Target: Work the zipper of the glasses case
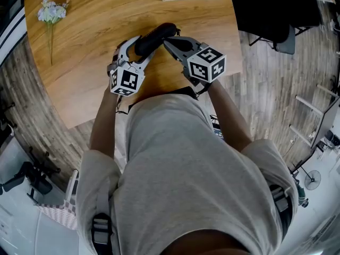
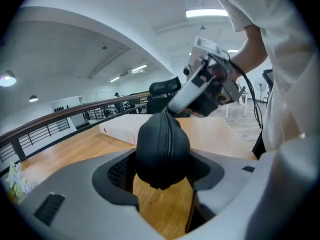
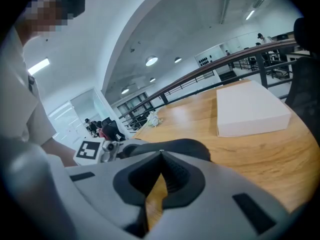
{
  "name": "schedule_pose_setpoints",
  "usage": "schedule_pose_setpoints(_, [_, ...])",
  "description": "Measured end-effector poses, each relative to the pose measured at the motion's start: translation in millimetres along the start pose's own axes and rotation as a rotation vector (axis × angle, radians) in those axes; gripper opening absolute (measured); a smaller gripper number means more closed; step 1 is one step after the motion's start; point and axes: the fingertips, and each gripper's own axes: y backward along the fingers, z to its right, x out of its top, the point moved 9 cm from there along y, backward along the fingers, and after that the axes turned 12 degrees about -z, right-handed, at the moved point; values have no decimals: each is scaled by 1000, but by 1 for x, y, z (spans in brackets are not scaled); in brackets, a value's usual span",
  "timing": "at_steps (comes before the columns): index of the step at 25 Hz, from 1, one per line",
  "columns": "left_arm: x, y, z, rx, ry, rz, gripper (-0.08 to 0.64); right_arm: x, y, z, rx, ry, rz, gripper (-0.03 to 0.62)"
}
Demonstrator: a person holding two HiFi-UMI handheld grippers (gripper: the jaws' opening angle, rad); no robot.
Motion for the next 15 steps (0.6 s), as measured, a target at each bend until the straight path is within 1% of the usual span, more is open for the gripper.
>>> schedule_pose_setpoints(2, [10,9,0,-3,7,46,288,-2,2,7,-23,-8,-6,26])
schedule_pose_setpoints(3, [15,12,0,4,-4,58,288,-2,3,9,-30,-7,-11,26])
schedule_pose_setpoints(7, [30,19,4,53,-74,78,288,-3,2,12,-55,12,-34,26])
schedule_pose_setpoints(9, [35,20,6,51,-82,87,288,-4,0,12,-64,28,-50,26])
schedule_pose_setpoints(11, [36,21,5,30,-64,67,284,-5,-2,11,-64,46,-60,26])
schedule_pose_setpoints(15, [26,18,3,17,-38,-11,278,-5,0,5,-6,31,-31,26])
